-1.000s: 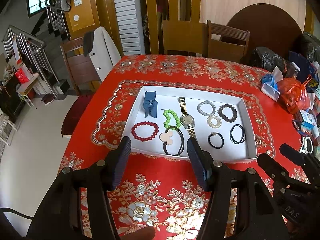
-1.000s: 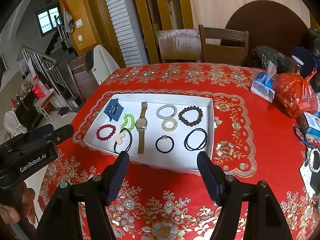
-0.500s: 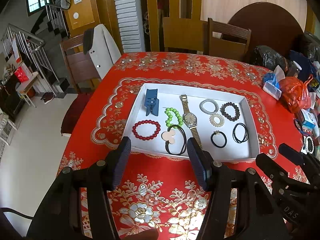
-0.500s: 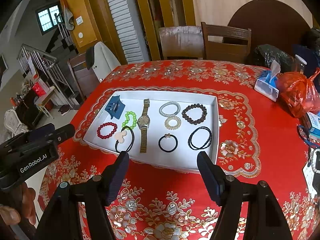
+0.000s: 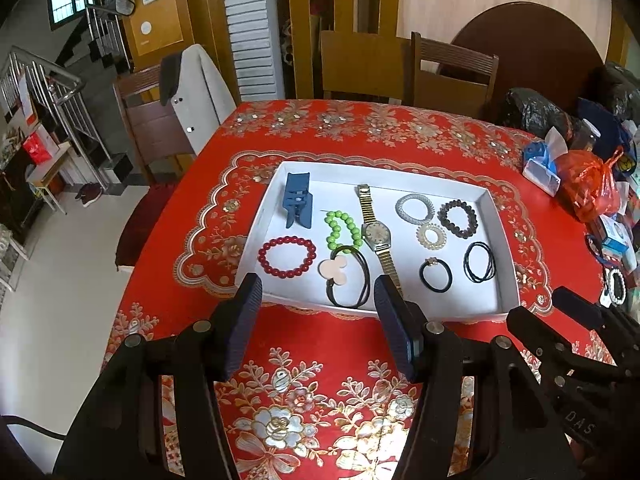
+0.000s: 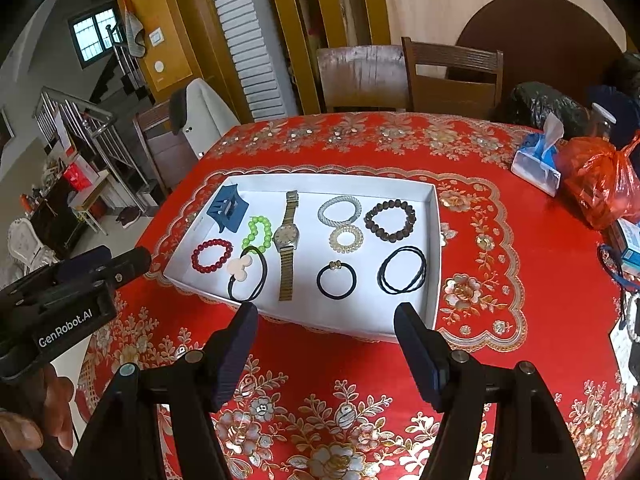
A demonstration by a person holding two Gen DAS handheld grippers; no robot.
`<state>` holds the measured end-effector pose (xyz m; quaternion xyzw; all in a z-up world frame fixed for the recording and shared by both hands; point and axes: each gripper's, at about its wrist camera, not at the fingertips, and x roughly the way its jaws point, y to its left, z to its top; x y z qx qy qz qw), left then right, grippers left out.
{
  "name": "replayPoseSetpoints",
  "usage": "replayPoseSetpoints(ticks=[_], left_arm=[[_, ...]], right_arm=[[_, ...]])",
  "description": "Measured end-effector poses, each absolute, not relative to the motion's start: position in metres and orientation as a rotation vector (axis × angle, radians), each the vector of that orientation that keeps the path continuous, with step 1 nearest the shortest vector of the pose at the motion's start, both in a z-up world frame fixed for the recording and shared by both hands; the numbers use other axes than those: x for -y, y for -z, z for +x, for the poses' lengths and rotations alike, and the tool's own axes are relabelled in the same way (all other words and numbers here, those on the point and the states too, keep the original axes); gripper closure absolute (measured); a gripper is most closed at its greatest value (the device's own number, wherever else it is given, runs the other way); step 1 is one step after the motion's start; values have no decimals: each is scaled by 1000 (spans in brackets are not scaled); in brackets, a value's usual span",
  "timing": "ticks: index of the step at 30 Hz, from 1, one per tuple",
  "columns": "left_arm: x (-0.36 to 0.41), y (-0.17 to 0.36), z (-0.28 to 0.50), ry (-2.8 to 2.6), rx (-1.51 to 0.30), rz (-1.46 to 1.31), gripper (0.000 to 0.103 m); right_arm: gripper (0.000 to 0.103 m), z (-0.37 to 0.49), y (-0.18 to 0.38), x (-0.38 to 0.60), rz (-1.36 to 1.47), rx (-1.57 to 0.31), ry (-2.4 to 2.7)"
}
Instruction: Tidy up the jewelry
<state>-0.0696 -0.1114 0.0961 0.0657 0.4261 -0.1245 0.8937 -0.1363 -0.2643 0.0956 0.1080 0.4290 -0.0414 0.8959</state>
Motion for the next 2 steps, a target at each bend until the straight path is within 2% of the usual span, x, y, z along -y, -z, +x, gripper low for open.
replayPoseSetpoints(ticks=[2], left_arm=[[112, -92, -68, 265, -892, 138, 45]], right_arm=[[35, -137, -94, 268, 231, -886, 85]])
